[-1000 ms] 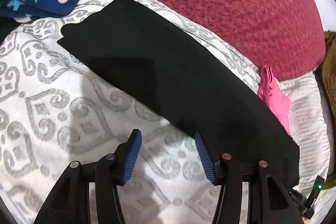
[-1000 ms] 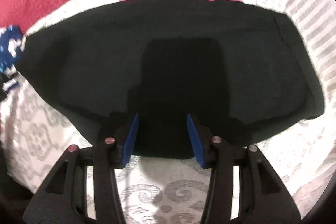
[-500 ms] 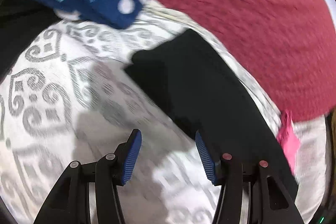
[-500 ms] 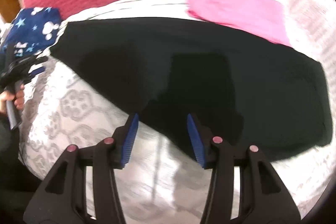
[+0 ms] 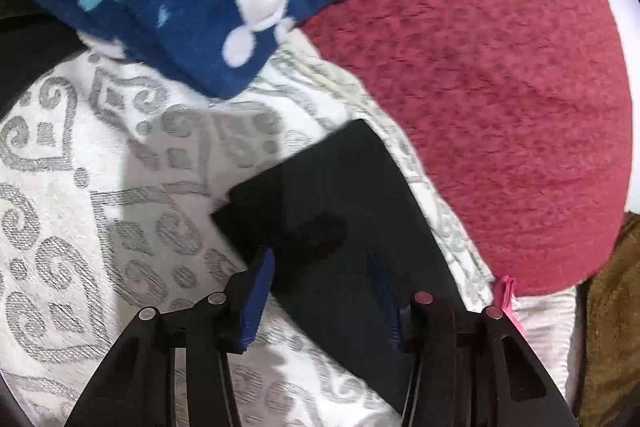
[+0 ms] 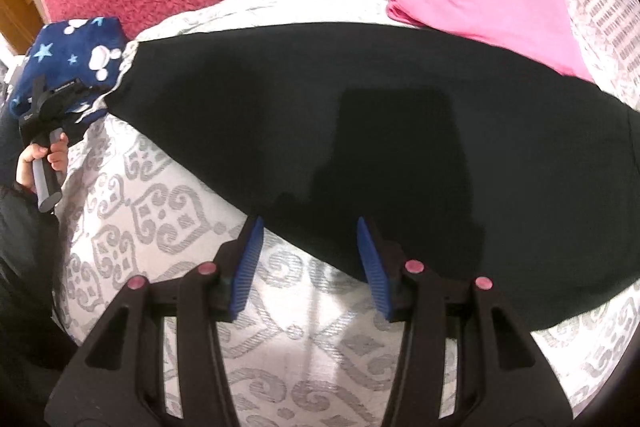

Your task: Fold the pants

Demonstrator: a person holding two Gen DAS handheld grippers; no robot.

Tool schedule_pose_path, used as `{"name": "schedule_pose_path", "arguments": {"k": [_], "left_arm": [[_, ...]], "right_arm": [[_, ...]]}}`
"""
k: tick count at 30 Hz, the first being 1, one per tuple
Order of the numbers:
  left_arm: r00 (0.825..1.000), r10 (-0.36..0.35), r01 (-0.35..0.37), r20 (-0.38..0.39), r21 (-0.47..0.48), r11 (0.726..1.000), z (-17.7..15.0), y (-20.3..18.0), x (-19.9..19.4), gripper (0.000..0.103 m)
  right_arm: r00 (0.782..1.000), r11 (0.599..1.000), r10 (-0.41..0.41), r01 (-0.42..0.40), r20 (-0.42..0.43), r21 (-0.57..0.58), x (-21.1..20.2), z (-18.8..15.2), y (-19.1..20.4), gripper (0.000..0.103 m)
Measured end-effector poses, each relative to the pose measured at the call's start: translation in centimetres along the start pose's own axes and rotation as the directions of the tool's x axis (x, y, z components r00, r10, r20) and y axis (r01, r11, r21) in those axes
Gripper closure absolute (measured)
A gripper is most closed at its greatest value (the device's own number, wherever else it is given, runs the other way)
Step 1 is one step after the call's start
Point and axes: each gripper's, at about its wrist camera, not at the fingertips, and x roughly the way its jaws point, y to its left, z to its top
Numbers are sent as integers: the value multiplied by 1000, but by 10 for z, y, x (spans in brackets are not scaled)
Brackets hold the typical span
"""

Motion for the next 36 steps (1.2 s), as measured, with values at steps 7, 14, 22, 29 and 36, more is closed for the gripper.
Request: {"name": "schedule_pose_path", "arguments": {"k": [7, 14, 22, 29, 36], "left_arm": [[997, 71, -69, -36, 38, 997, -9, 14, 9, 54], [997, -74, 71, -27, -87, 994, -3, 35, 12, 53], [995, -93, 89, -29, -128, 988, 3, 36, 28, 86], [991, -136, 134, -14, -111, 985, 3, 31, 23, 96], [980, -197, 197, 15, -86, 977, 6, 27, 13, 96]], "right_arm": [[999, 988, 30, -36, -40, -149, 37, 46, 60, 53], [995, 921, 98, -102, -30, -375, 90, 101, 180, 53], [992, 927, 117, -127, -49, -352, 132, 123, 223, 53], [994, 882, 89, -107, -61, -460, 156, 117, 259, 53], [996, 854, 67, -91, -65, -513, 187, 115, 299, 53]]}}
